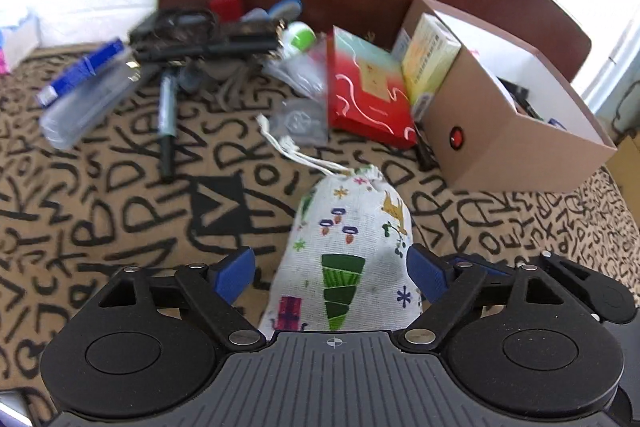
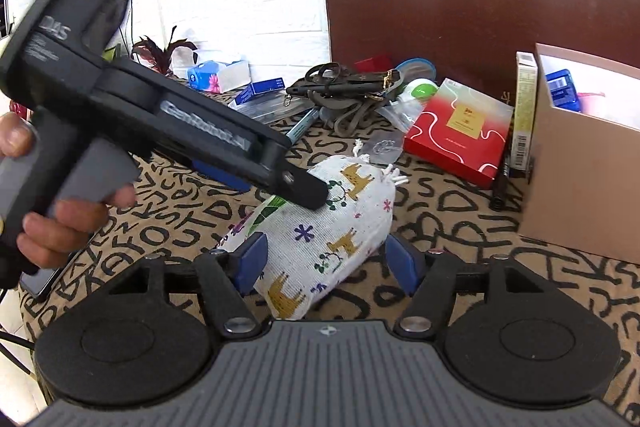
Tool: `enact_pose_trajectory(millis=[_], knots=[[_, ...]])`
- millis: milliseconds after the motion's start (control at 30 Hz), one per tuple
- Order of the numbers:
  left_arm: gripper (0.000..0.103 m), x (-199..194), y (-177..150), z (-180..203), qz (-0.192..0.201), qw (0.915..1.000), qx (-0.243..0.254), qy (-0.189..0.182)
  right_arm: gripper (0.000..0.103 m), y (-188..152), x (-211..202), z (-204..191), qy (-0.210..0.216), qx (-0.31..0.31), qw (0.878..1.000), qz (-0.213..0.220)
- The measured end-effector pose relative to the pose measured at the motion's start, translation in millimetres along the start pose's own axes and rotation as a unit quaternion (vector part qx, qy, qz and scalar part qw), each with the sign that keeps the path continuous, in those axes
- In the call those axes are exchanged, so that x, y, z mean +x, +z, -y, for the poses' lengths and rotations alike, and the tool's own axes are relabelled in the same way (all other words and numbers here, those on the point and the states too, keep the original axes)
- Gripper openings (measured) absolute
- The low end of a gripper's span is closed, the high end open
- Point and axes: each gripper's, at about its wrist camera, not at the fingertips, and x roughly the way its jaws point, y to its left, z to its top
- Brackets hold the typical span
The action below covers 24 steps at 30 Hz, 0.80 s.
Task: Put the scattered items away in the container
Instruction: 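Lift the floral pouch with the left gripper and turn it upright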
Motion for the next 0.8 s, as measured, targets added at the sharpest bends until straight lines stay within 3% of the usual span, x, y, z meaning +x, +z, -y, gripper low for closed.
enact_pose_trajectory(millis=[100,200,400,633,733,800], knots=[[0.091,6.9,-0.8,-0.6,-0.007,0.9999,0.0,-0.009,0.07,-0.3,7.3,1.5,-0.002,0.006,1.0,-0.008],[0.082,14.2,-2.8,2.6,-0.027,0.9992,0.003,-0.031,0.072,-0.6,14.6,4.3,0.005,0.022,1.0,-0.016],[0.084,8.9,-10.4,28.6,-0.023,0.9962,0.075,-0.038,0.075,-5.3,18.3,6.8,0.007,0.029,0.999,-0.027],[0.085,24.6,0.7,9.1,-0.038,0.9986,0.025,-0.026,0.075,-4.9,23.4,11.4,0.01,0.044,0.999,-0.03],[0.081,27.0,-0.5,8.7,-0.042,0.9982,0.034,-0.026,0.076,-4.9,31.3,12.2,0.017,0.05,0.998,-0.03],[0.081,28.5,-3.9,11.8,-0.043,0.9977,0.049,-0.022,0.069,-6.2,36.1,14.4,0.031,0.064,0.997,-0.036]])
